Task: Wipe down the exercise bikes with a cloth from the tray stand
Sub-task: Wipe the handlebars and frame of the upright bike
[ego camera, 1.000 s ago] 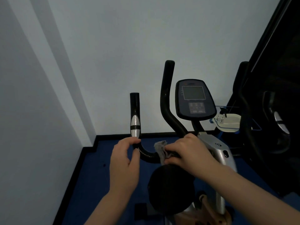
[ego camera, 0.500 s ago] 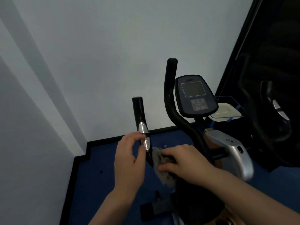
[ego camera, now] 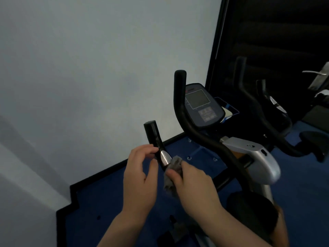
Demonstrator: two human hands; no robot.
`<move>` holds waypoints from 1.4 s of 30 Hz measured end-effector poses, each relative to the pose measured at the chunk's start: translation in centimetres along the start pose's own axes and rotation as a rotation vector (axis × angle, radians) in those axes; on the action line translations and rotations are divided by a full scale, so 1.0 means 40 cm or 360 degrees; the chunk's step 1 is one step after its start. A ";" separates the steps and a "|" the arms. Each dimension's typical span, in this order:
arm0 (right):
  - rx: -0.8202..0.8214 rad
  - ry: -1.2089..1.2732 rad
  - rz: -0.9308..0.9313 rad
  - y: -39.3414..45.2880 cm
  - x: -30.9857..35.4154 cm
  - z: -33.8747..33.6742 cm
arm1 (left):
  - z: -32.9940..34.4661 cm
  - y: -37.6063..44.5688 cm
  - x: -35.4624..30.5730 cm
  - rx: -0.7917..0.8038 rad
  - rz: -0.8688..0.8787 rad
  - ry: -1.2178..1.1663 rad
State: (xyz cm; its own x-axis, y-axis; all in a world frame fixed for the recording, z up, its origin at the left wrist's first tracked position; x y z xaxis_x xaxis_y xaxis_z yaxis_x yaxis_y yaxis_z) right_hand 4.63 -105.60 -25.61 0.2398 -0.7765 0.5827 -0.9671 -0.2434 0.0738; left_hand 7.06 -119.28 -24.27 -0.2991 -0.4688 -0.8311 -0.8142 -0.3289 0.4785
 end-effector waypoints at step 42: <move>-0.0043 0.0160 -0.0299 0.108 0.084 0.037 | -0.016 0.104 0.012 0.0198 -0.0056 -0.0243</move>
State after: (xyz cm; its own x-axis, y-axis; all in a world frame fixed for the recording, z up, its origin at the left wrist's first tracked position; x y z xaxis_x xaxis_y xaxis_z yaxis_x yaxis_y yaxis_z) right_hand 1.38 -110.13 -24.55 0.4079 -0.6566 0.6344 -0.9084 -0.3617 0.2097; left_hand 3.84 -121.40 -22.50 -0.3339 -0.3257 -0.8845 -0.8777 -0.2347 0.4178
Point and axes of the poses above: each hand's wrist, its own y-axis towards the middle knuckle, its own z-axis out of the palm, x = y × z, the point moved 7 cm from there along y, towards the middle knuckle, and after that the axes turned 1 degree about -y, right-handed, at the moved point
